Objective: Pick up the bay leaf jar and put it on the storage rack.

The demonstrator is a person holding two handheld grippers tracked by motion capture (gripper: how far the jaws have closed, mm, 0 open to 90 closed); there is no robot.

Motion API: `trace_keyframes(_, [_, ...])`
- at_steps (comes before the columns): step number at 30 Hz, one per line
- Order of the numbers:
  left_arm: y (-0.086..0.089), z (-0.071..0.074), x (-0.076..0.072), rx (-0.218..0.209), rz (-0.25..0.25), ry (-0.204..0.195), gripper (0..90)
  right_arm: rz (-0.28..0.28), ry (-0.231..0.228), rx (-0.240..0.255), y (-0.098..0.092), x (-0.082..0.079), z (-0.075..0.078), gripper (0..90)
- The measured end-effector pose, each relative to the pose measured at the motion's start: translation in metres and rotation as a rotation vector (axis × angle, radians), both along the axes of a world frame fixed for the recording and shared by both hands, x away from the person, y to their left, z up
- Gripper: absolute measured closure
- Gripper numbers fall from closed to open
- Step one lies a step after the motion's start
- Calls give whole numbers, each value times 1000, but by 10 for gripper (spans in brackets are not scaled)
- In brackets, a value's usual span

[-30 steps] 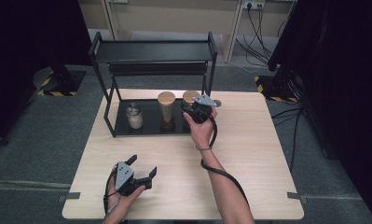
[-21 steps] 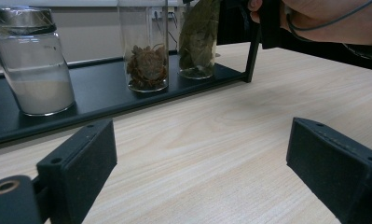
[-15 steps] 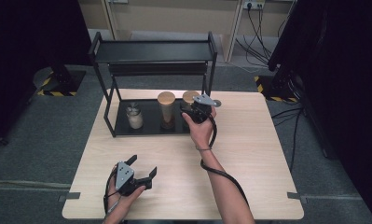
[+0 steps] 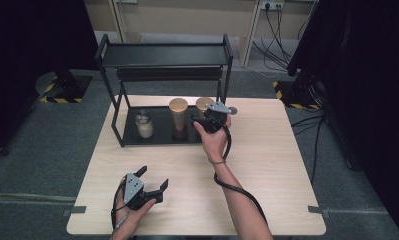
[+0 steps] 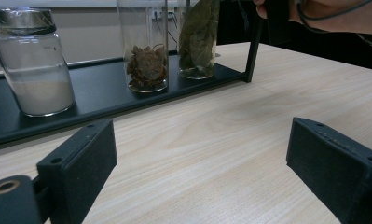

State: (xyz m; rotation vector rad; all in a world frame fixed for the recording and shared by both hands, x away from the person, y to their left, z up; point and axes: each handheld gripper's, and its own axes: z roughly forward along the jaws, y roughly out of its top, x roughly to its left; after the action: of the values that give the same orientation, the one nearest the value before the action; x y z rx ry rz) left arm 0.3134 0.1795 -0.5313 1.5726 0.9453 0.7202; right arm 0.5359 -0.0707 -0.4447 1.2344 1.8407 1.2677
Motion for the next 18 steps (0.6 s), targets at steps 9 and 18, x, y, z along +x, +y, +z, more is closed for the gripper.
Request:
trace_keyframes(9, [0,0,0,0,0,1,78,-9,5,10,-3,-7,4,80])
trace_keyframes(18, [-1,0,0,1,0,0,78,-2,4,10,-6,-15,4,78])
